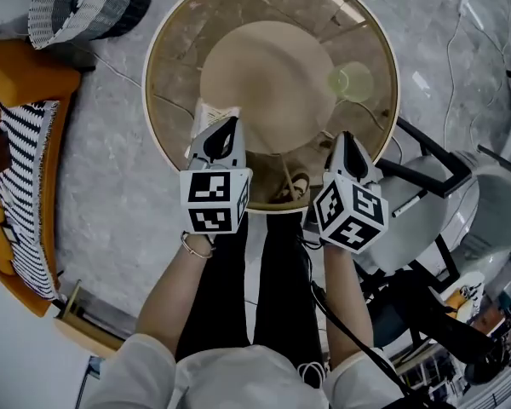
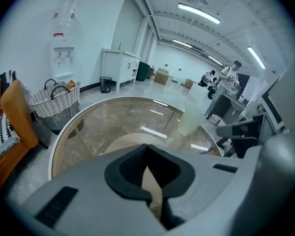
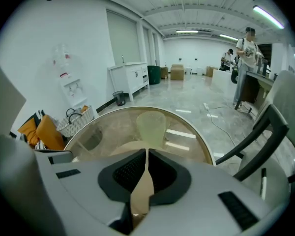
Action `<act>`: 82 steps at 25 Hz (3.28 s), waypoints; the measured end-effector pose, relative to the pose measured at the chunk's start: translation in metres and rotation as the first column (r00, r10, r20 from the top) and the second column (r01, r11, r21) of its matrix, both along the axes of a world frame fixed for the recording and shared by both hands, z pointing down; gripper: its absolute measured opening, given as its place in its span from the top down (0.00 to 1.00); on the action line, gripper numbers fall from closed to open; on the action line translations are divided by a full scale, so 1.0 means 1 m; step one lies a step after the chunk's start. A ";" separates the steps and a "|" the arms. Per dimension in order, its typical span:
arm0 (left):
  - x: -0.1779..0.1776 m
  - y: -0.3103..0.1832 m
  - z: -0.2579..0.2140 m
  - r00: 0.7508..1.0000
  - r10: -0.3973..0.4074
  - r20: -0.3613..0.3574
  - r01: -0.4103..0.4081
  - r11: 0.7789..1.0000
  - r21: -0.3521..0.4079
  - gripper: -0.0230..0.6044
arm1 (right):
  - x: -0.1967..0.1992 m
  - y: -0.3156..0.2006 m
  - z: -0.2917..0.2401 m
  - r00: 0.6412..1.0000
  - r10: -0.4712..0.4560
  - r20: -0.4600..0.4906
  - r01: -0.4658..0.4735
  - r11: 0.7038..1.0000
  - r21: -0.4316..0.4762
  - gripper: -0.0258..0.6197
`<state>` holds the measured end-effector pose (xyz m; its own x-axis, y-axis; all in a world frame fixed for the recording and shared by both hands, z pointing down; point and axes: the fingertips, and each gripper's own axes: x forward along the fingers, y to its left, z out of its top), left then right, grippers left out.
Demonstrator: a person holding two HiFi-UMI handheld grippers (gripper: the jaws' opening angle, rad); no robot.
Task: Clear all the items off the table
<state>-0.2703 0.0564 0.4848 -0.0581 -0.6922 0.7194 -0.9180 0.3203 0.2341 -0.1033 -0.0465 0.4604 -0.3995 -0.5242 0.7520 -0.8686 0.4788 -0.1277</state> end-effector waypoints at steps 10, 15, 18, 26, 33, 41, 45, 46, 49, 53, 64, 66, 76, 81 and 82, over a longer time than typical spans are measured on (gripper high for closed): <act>-0.001 -0.054 0.002 0.999 0.033 -0.009 -0.033 0.999 0.013 0.95 | 0.000 -0.079 -0.016 0.999 0.030 0.010 -0.030 0.999 0.023 0.74; 0.001 -0.063 0.011 0.999 0.037 -0.020 -0.038 0.999 -0.009 0.95 | -0.005 -0.092 -0.003 1.000 0.016 -0.014 -0.016 1.000 -0.012 0.73; -0.001 -0.068 0.015 0.999 0.040 -0.021 -0.041 0.999 -0.018 0.95 | -0.006 -0.097 0.004 1.000 0.012 -0.024 -0.013 0.999 -0.030 0.73; -0.005 -0.078 0.022 0.998 0.052 -0.020 -0.052 0.998 -0.031 0.95 | -0.011 -0.109 0.025 0.999 0.033 -0.035 -0.037 0.994 -0.104 0.75; -0.012 -0.076 0.027 0.999 0.036 -0.014 -0.037 0.998 -0.047 0.95 | -0.010 -0.112 0.031 0.997 0.038 -0.065 -0.046 0.993 -0.113 0.88; -0.005 -0.074 0.026 0.998 0.054 -0.015 -0.054 0.997 -0.050 0.95 | -0.005 -0.107 0.027 0.997 0.056 -0.051 -0.062 0.991 -0.117 0.89; 0.004 -0.074 0.025 0.997 0.077 -0.018 -0.077 0.996 -0.045 0.95 | 0.005 -0.101 0.025 0.996 0.073 -0.050 -0.078 0.990 -0.117 0.89; 0.008 -0.075 0.024 0.996 0.085 -0.017 -0.085 0.995 -0.043 0.95 | 0.010 -0.099 0.024 0.996 0.080 -0.050 -0.085 0.990 -0.116 0.89; 0.022 -0.077 0.022 0.993 0.116 -0.016 -0.116 0.992 -0.040 0.95 | 0.027 -0.092 0.020 0.993 0.105 -0.045 -0.110 0.987 -0.115 0.89; 0.049 -0.083 0.015 0.982 0.191 -0.011 -0.191 0.981 -0.024 0.95 | 0.055 -0.078 0.015 0.986 0.162 -0.040 -0.165 0.980 -0.110 0.89; 0.168 -0.082 0.004 0.899 0.437 -0.021 -0.437 0.899 -0.012 0.95 | 0.177 -0.019 0.005 0.914 0.405 -0.033 -0.405 0.905 -0.126 0.89; 0.196 -0.078 0.001 0.869 0.494 -0.027 -0.495 0.869 -0.011 0.95 | 0.207 -0.004 0.005 0.884 0.466 -0.038 -0.467 0.874 -0.132 0.89; 0.313 -0.061 -0.003 0.696 0.718 -0.020 -0.718 0.696 -0.014 0.95 | 0.326 0.054 0.001 0.711 0.702 -0.030 -0.698 0.701 -0.143 0.89; 0.363 -0.057 -0.004 0.637 0.770 -0.031 -0.771 0.637 -0.018 0.95 | 0.379 0.073 0.004 0.628 0.778 -0.033 -0.772 0.616 -0.158 0.89; 0.372 -0.057 -0.004 0.631 0.775 -0.035 -0.776 0.630 -0.017 0.95 | 0.388 0.075 0.005 0.611 0.791 -0.031 -0.784 0.599 -0.161 0.89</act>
<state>0.1019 -0.0008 0.4808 0.5070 -0.4543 0.7325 -0.8253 -0.5011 0.2605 0.2847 0.0287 0.4659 0.0855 -0.5376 0.8389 -0.8922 -0.4161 -0.1758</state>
